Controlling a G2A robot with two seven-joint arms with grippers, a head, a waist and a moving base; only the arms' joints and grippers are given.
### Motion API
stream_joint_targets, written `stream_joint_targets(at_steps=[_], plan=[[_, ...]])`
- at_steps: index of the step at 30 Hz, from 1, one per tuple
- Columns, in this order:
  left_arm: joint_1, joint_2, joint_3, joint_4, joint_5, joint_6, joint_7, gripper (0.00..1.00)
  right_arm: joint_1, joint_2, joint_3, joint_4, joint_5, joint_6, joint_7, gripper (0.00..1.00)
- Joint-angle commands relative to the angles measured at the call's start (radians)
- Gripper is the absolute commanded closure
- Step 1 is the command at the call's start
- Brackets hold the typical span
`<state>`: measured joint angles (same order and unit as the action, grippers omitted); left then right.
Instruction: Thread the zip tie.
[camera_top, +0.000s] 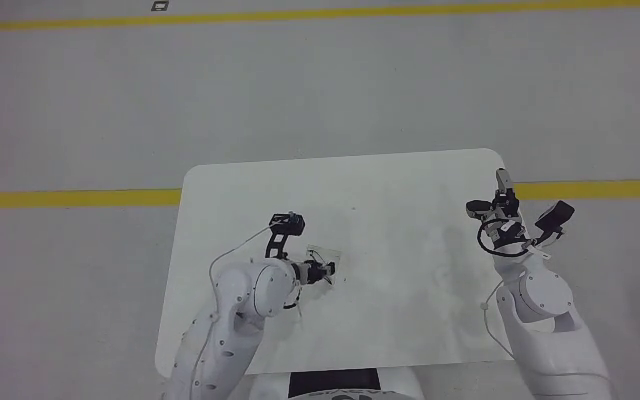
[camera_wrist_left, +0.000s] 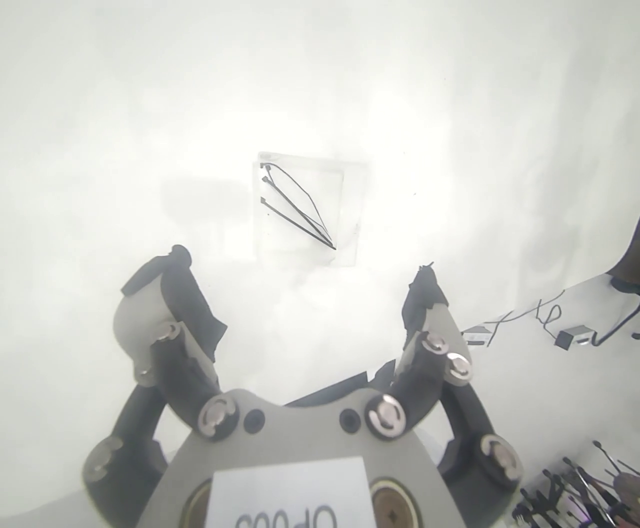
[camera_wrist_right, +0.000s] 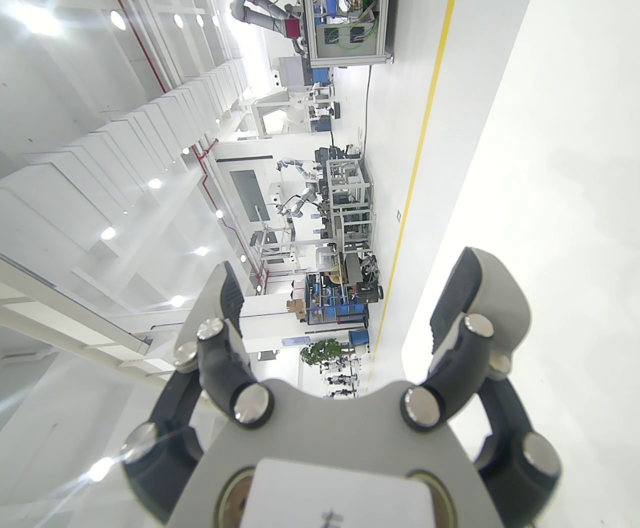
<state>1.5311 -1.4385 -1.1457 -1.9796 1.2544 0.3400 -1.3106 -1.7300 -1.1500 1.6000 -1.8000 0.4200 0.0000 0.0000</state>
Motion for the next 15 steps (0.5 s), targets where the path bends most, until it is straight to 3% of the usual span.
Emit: stream_joint_targets(at_steps=[1, 4, 11, 15], plan=[[-0.006, -0.017, -0.003, 0.012, 0.022, 0.0, -0.014, 0.0, 0.0, 0.0, 0.0, 0.0, 0.0, 0.0, 0.0, 0.0], [-0.01, -0.042, -0.01, 0.024, 0.059, 0.0, -0.023, 0.0, 0.0, 0.0, 0.0, 0.0, 0.0, 0.0, 0.0, 0.0], [-0.01, -0.042, -0.01, 0.024, 0.059, 0.0, -0.023, 0.0, 0.0, 0.0, 0.0, 0.0, 0.0, 0.0, 0.0, 0.0], [-0.007, -0.042, 0.011, 0.06, 0.064, 0.0, 0.016, 0.0, 0.0, 0.0, 0.0, 0.0, 0.0, 0.0, 0.0, 0.0]])
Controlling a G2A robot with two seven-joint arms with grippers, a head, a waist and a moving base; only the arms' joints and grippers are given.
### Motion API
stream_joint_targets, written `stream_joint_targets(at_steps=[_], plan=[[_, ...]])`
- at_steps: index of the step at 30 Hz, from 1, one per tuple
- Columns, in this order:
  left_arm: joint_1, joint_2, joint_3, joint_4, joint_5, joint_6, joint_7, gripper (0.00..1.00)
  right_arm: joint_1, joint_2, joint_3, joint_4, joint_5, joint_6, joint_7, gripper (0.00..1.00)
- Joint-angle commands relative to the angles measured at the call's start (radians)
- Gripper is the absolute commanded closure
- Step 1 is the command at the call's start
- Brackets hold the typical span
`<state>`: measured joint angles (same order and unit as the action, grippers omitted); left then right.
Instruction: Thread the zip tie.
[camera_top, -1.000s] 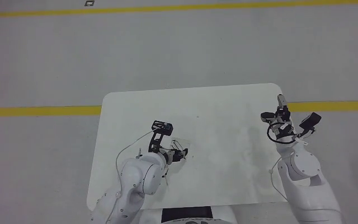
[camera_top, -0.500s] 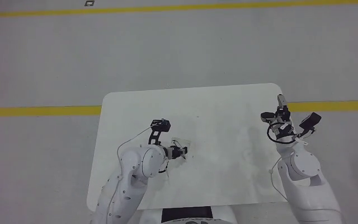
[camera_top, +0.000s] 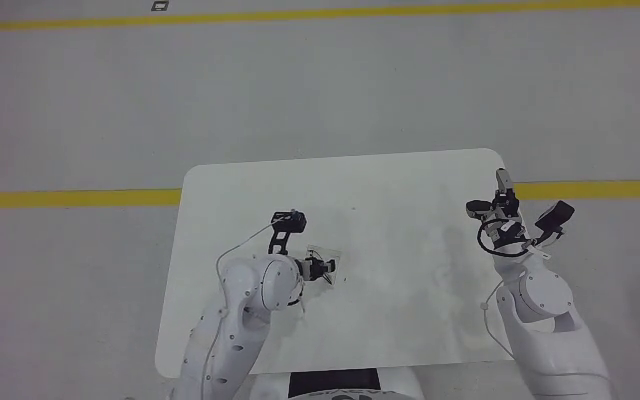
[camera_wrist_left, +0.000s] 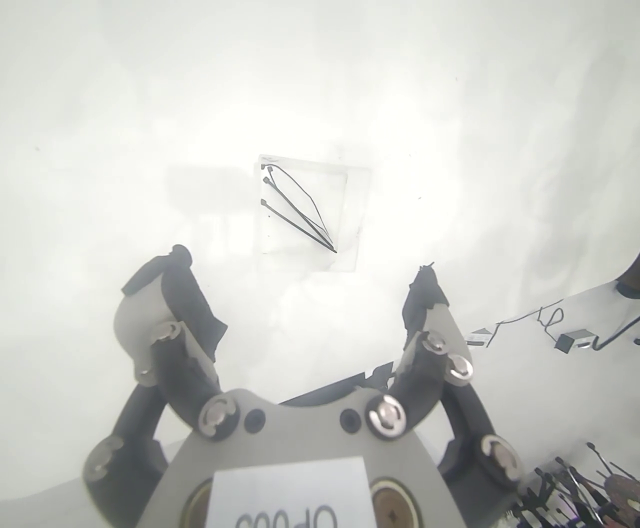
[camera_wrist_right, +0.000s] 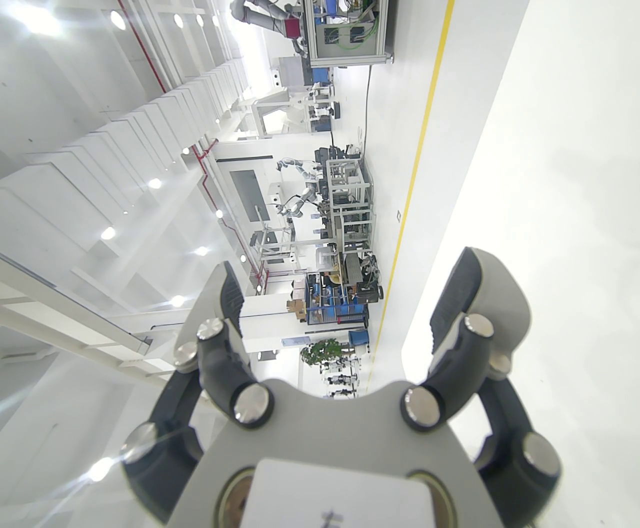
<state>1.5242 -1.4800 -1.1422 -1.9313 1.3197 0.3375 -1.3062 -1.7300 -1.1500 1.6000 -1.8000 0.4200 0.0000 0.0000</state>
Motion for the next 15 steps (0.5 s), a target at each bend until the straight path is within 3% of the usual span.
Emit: stream_joint_targets(at_steps=[1, 5, 15], plan=[[-0.004, -0.002, 0.012, 0.023, 0.002, 0.002, 0.02, 0.0, 0.0, 0.0, 0.0, 0.0, 0.0, 0.0, 0.0, 0.0], [-0.018, -0.014, 0.015, 0.064, 0.008, 0.002, 0.026, 0.0, 0.0, 0.0, 0.0, 0.0, 0.0, 0.0, 0.0, 0.0], [-0.021, -0.015, 0.023, 0.065, 0.018, -0.002, 0.037, 0.0, 0.0, 0.0, 0.0, 0.0, 0.0, 0.0, 0.0, 0.0]])
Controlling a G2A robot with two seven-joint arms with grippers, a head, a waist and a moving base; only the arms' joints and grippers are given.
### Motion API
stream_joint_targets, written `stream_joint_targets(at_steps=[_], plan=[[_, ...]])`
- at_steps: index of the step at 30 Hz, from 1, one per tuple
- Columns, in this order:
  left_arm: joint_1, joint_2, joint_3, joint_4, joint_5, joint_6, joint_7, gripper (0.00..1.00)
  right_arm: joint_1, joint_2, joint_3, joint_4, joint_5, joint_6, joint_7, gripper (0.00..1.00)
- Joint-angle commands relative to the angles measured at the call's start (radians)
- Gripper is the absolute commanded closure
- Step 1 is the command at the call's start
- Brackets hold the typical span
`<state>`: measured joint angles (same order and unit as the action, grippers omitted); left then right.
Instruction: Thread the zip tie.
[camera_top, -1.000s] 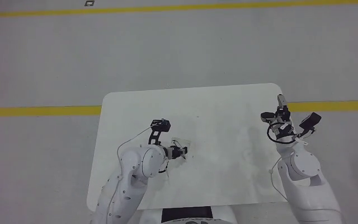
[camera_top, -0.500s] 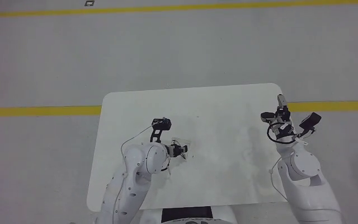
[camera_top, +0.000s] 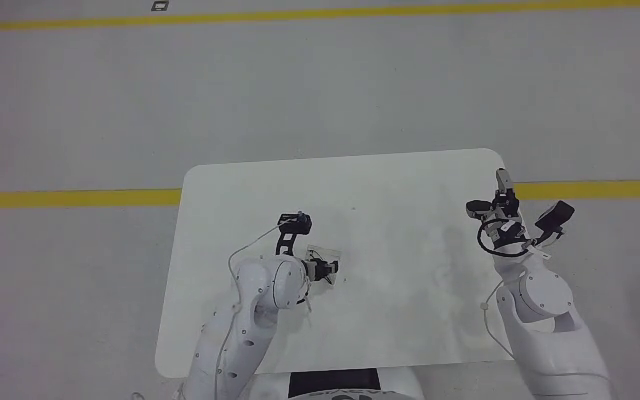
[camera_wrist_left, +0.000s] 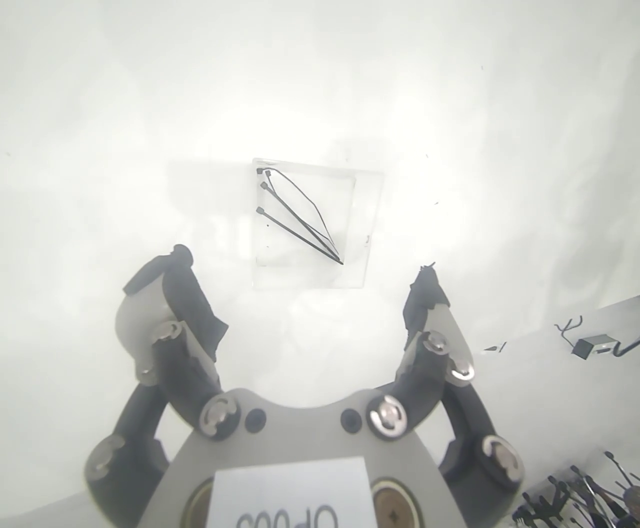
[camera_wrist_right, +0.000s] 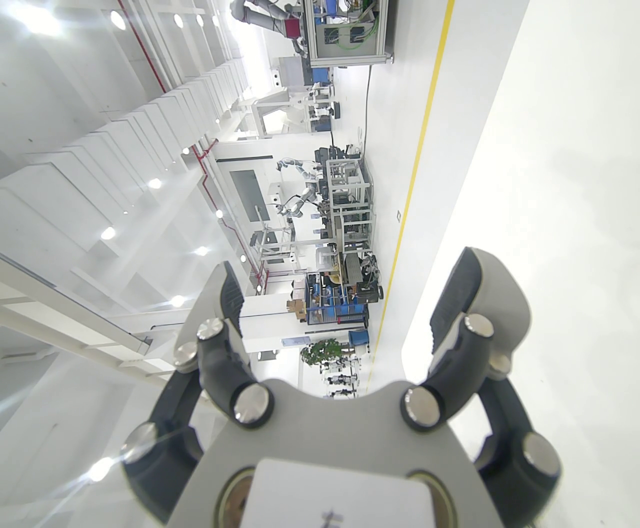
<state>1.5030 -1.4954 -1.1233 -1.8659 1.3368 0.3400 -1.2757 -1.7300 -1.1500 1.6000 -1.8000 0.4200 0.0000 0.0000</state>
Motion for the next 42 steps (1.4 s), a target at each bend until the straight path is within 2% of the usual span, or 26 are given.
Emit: stream_joint_targets(at_steps=[1, 3, 12, 16, 23, 24, 25, 26, 29, 31, 36, 42], plan=[[0.001, 0.0, 0.007, 0.0, 0.0, -0.007, 0.014, 0.0, 0.0, 0.0, 0.0, 0.0, 0.0, 0.0, 0.0, 0.0], [0.007, -0.001, 0.014, 0.006, -0.006, 0.0, 0.034, 0.0, 0.0, 0.0, 0.0, 0.0, 0.0, 0.0, 0.0, 0.0], [0.004, -0.002, 0.023, 0.001, -0.009, -0.003, 0.038, 0.0, 0.0, 0.0, 0.0, 0.0, 0.0, 0.0, 0.0, 0.0], [0.008, -0.003, 0.048, -0.004, -0.014, 0.0, 0.066, 0.0, 0.0, 0.0, 0.0, 0.0, 0.0, 0.0, 0.0, 0.0], [0.0, -0.016, 0.056, 0.014, 0.007, 0.0, 0.056, 0.0, 0.0, 0.0, 0.0, 0.0, 0.0, 0.0, 0.0, 0.0], [-0.001, -0.019, 0.055, 0.018, 0.008, 0.0, 0.051, 0.09, 0.0, 0.0, 0.0, 0.0, 0.0, 0.0, 0.0, 0.0], [-0.003, -0.022, 0.055, 0.022, 0.011, 0.0, 0.049, 0.33, 0.0, 0.0, 0.0, 0.0, 0.0, 0.0, 0.0, 0.0], [-0.003, -0.026, 0.053, 0.029, 0.013, 0.0, 0.048, 0.44, 0.0, 0.0, 0.0, 0.0, 0.0, 0.0, 0.0, 0.0], [-0.005, -0.034, 0.044, 0.045, 0.008, 0.0, 0.048, 0.54, 0.0, 0.0, 0.0, 0.0, 0.0, 0.0, 0.0, 0.0], [-0.009, -0.04, 0.036, 0.056, 0.005, 0.0, 0.049, 0.57, 0.0, 0.0, 0.0, 0.0, 0.0, 0.0, 0.0, 0.0], [-0.009, -0.05, 0.032, 0.061, 0.024, 0.0, 0.048, 0.71, 0.0, 0.0, 0.0, 0.0, 0.0, 0.0, 0.0, 0.0], [-0.015, -0.062, 0.037, 0.087, 0.052, 0.0, 0.044, 0.74, 0.0, 0.0, 0.0, 0.0, 0.0, 0.0, 0.0, 0.0]])
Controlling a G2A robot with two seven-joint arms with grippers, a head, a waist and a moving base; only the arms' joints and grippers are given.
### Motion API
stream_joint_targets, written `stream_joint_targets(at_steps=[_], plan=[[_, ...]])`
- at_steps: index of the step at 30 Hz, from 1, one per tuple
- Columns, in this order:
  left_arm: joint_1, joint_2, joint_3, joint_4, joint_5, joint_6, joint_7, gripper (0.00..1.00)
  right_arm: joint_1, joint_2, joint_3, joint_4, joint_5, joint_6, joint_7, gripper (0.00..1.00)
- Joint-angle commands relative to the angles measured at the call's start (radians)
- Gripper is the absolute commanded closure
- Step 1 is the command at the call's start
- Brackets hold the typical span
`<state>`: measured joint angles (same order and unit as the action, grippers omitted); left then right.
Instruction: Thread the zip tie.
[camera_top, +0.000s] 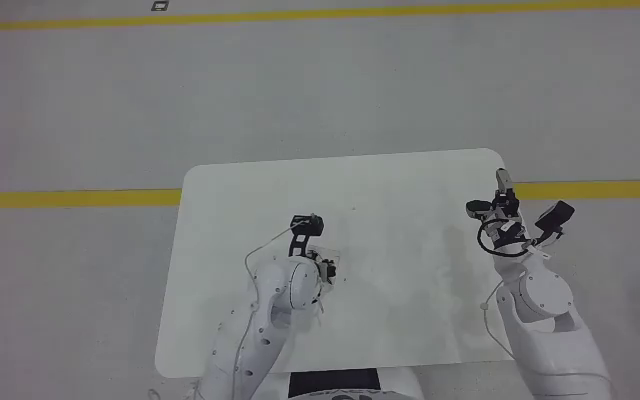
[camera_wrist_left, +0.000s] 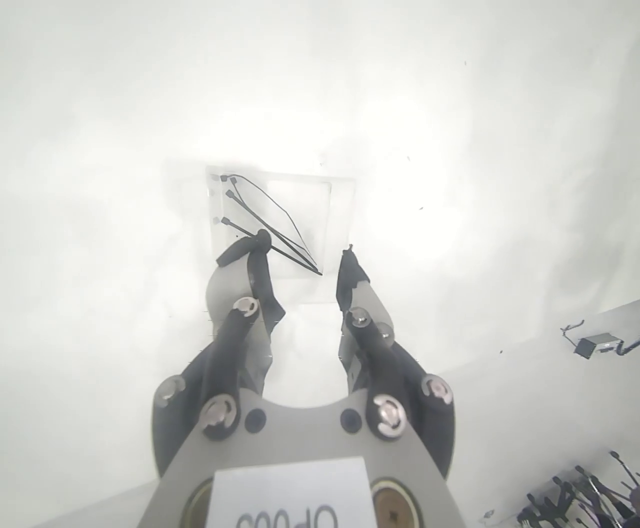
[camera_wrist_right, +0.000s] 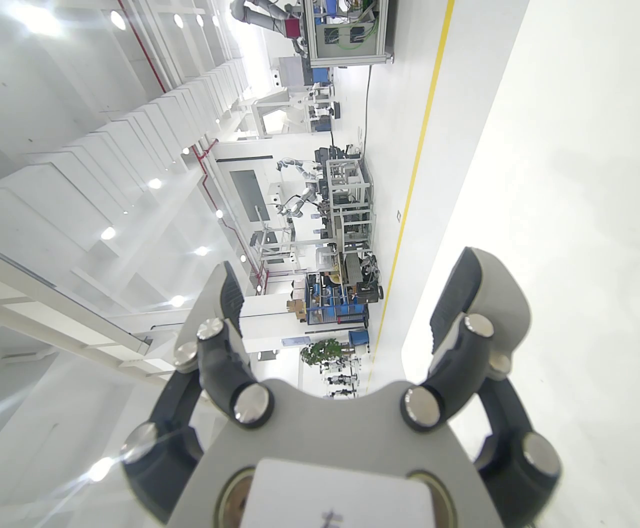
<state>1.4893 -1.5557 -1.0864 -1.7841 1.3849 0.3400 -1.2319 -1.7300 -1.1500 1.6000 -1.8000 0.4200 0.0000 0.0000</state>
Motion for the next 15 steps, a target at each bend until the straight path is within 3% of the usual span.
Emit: stream_joint_targets(at_steps=[1, 15], plan=[[-0.003, -0.004, 0.0, 0.013, 0.01, 0.0, 0.001, 0.73, 0.0, 0.0, 0.0, 0.0, 0.0, 0.0, 0.0, 0.0], [-0.028, -0.025, -0.006, 0.084, 0.081, 0.0, -0.022, 0.71, 0.0, 0.0, 0.0, 0.0, 0.0, 0.0, 0.0, 0.0]])
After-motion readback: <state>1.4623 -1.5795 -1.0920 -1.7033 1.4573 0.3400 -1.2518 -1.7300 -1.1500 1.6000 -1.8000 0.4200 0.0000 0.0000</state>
